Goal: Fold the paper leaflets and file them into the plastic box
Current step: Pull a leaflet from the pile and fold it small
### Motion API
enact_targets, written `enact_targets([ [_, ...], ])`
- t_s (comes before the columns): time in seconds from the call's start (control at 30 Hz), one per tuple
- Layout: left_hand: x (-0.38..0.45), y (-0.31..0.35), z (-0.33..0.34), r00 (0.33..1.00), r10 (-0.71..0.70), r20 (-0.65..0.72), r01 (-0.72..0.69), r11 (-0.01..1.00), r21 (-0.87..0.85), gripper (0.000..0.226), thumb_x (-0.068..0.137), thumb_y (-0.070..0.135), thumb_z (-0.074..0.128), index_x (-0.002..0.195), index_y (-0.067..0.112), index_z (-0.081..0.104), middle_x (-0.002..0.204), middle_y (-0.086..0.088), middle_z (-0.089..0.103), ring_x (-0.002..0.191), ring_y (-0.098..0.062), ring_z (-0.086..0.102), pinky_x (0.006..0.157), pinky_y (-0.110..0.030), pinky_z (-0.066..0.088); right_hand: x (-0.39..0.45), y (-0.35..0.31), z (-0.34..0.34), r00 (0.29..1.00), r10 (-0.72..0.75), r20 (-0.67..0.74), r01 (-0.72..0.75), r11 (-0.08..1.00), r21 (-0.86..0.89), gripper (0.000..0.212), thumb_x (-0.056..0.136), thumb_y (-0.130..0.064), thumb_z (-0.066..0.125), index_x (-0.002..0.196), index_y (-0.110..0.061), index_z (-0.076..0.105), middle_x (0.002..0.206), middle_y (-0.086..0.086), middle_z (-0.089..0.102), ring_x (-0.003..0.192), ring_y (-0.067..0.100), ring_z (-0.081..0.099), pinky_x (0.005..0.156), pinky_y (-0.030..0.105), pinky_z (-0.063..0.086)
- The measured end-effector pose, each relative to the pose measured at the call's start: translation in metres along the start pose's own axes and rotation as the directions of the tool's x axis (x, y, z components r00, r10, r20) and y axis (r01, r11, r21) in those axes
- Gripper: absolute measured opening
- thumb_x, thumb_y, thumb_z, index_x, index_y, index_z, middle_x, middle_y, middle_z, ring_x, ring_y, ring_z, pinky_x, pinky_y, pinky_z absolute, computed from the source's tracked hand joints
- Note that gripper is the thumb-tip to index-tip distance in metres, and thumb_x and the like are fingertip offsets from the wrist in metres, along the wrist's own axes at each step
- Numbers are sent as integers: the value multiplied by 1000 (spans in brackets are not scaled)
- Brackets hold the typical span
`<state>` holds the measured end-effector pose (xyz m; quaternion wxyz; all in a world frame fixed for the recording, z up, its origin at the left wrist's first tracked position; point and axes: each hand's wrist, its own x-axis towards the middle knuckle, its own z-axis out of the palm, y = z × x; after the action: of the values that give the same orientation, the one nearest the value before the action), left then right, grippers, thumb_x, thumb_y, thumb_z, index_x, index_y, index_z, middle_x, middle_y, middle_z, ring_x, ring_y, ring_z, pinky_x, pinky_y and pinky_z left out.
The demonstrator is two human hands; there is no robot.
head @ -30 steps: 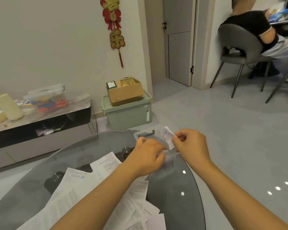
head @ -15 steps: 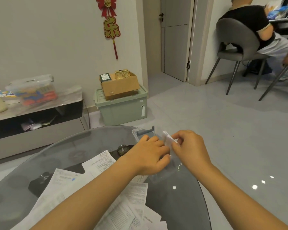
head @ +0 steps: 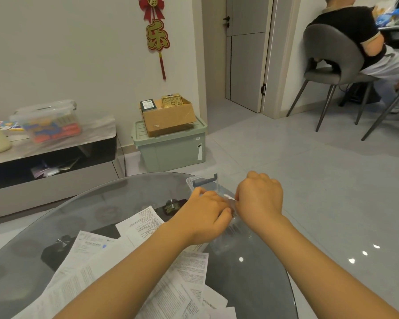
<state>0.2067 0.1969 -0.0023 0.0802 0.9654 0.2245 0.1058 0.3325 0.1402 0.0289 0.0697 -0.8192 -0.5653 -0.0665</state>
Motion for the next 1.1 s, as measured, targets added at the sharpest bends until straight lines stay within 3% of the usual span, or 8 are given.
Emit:
enact_targets([
  [0.17, 19, -4, -2, 971, -213, 114, 218, 975, -38, 52, 77, 40, 5, 78, 16, 51, 87, -13, 64, 82, -22, 51, 87, -30, 26, 6, -4, -3, 994, -20, 108, 27, 997, -68, 14, 88, -20, 57, 101, -16, 58, 112, 2, 51, 110, 22, 46, 74, 27, 32],
  [0.27, 23, -3, -6, 946, -254, 201, 285, 947, -146, 41, 75, 36, 8, 82, 19, 44, 83, -13, 56, 80, -21, 43, 82, -26, 16, 11, 0, -2, 976, 16, 217, -19, 1000, 9, 8, 85, -14, 58, 82, -16, 50, 84, -1, 49, 95, 24, 53, 68, 26, 37],
  [0.37, 21, -4, -3, 961, -246, 124, 266, 948, -174, 41, 75, 37, 7, 82, 20, 44, 88, -15, 62, 86, -27, 51, 80, -24, 15, 17, 7, 4, 948, -4, 318, -52, 985, 166, 5, 84, -10, 58, 84, -10, 63, 67, 0, 46, 71, 24, 49, 52, 22, 35],
  [0.43, 18, -2, -3, 969, -235, 73, 244, 955, -167, 44, 75, 39, 6, 82, 20, 45, 91, -16, 65, 90, -27, 54, 84, -24, 17, 18, 11, 3, 936, -33, 350, -59, 967, 250, 17, 82, -7, 57, 94, -9, 69, 77, 5, 60, 74, 26, 57, 59, 25, 46],
  [0.53, 14, 3, -6, 975, -222, 8, 220, 957, -188, 35, 78, 32, 12, 83, 20, 44, 88, -14, 62, 87, -22, 50, 77, -20, 14, 16, 12, 3, 951, -15, 310, -85, 947, 309, 19, 80, -6, 63, 95, -11, 72, 97, 8, 67, 88, 28, 64, 78, 34, 55],
  [0.83, 11, 12, -12, 975, -220, 0, 220, 974, -62, 67, 80, 34, 11, 121, 22, 62, 108, -3, 66, 108, -14, 48, 102, -29, 15, 10, 19, -4, 973, -57, 223, -34, 924, 380, 19, 83, -13, 62, 96, -23, 72, 87, 0, 61, 81, 22, 58, 58, 21, 40],
  [0.97, 5, 20, -27, 953, -284, -101, 277, 958, -77, 65, 82, 34, 12, 122, 19, 61, 117, 2, 62, 116, -12, 45, 107, -30, 12, 0, 20, -8, 992, -123, 3, 111, 899, 424, 21, 90, -22, 58, 108, -25, 68, 119, 0, 57, 114, 20, 49, 90, 31, 44],
  [1.1, -16, 32, -34, 923, -336, -188, 327, 942, -79, 55, 91, 35, 16, 128, 26, 56, 131, 7, 52, 126, -7, 35, 105, -27, 10, -21, 17, -14, 976, -196, -99, 220, 853, 473, 24, 91, -25, 55, 113, -25, 65, 119, -3, 57, 118, 17, 44, 95, 29, 40],
])
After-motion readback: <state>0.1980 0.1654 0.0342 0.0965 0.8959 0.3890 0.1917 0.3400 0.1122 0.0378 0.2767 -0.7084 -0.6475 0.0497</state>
